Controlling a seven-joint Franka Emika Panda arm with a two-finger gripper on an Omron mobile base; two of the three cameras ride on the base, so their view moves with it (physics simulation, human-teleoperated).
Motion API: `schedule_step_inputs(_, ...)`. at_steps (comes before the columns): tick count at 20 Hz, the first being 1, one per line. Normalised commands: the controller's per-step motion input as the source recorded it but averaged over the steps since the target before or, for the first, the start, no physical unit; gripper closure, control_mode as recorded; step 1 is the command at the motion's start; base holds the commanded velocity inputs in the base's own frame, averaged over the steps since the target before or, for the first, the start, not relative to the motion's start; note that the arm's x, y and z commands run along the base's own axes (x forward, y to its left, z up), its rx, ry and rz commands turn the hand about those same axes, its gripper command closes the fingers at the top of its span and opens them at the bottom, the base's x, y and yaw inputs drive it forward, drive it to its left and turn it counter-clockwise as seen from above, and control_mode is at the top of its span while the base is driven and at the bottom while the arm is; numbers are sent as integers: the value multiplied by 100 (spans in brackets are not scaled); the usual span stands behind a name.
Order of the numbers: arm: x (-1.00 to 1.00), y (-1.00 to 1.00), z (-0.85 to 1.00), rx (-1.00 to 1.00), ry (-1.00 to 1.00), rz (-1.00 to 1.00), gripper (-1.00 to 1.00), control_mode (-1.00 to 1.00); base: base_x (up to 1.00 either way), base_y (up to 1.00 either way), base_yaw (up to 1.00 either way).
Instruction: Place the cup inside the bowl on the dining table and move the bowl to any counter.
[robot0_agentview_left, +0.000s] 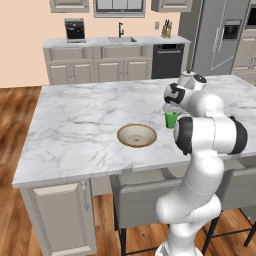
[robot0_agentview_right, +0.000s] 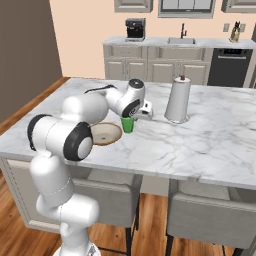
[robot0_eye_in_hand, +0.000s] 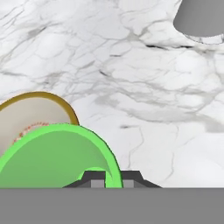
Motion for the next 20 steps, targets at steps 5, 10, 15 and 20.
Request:
schedule_step_inputs(5,0,13,31,0,0,0,100,-100,0,0,0)
schedule_step_inputs(10,0,26,17,0,-1,0,100,-100,0,0,0)
schedule_step_inputs(15,0,34,14,0,-1,0,100,-100,0,0,0)
schedule_step_inputs(20,-1,41,3,0,0,0,100,-100,0,0,0)
